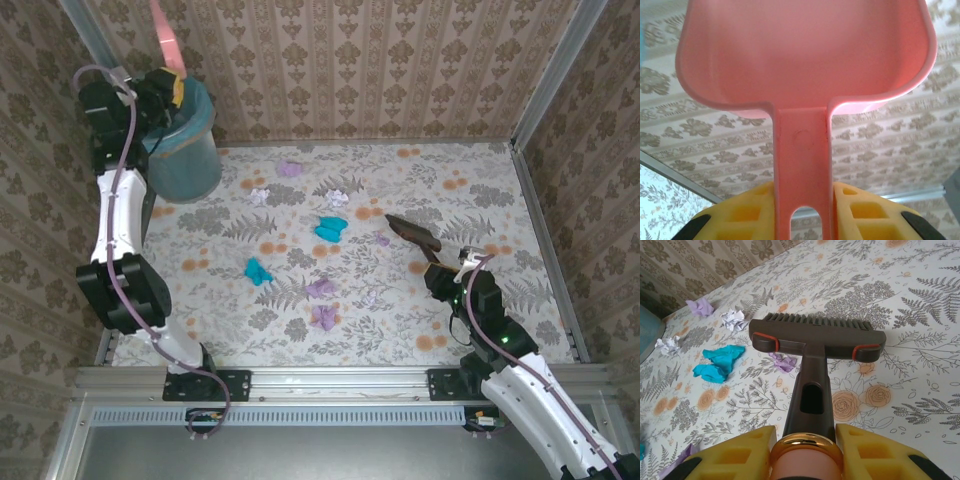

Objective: Sweep away the paper scraps from the table

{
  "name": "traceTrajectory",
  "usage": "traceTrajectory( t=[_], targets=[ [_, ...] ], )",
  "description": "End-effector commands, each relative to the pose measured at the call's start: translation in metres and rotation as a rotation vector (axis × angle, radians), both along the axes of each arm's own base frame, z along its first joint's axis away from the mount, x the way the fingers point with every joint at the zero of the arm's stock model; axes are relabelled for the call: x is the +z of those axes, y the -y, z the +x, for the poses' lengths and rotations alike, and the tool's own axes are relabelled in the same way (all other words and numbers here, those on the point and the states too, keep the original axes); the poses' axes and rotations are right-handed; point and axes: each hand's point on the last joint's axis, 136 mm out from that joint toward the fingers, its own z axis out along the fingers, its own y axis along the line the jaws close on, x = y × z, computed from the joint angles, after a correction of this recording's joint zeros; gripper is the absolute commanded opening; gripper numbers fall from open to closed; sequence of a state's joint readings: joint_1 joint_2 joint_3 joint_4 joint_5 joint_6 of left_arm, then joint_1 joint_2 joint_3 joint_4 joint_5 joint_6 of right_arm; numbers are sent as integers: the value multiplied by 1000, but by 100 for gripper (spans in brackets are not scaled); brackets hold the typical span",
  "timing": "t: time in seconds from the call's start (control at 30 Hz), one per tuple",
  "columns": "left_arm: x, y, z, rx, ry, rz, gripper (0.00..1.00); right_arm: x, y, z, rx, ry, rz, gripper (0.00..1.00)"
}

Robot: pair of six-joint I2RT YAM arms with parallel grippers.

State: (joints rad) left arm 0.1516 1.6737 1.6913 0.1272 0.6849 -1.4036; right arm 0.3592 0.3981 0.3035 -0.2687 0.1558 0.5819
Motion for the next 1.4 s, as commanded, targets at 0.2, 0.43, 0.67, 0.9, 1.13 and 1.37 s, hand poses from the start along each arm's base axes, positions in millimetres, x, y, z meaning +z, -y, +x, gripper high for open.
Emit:
traceTrajectory(
  t=[0.2, 0.43, 0.67, 0.9, 1.13, 1.37],
  targets=[
    [-23, 113, -95, -220, 146, 413, 0, 4, 8, -1, -47, 36, -6, 0],
    [-114, 152, -149, -307, -7, 782, 0, 2, 9, 0, -53, 38, -9, 0],
    [-209, 148, -185, -361, -213, 982, 0, 1, 11, 1, -59, 47, -23, 0],
    [-280, 146, -199, -389, -347, 1158, 0, 14, 20, -1, -100, 46, -50, 0],
    [-320, 148, -194, -419, -447, 1256, 0, 50, 18, 10, -103, 32, -73, 0],
    [-351, 147, -194, -441, -518, 1351, 0, 91, -15, 57, -10, 6, -151, 0]
  ],
)
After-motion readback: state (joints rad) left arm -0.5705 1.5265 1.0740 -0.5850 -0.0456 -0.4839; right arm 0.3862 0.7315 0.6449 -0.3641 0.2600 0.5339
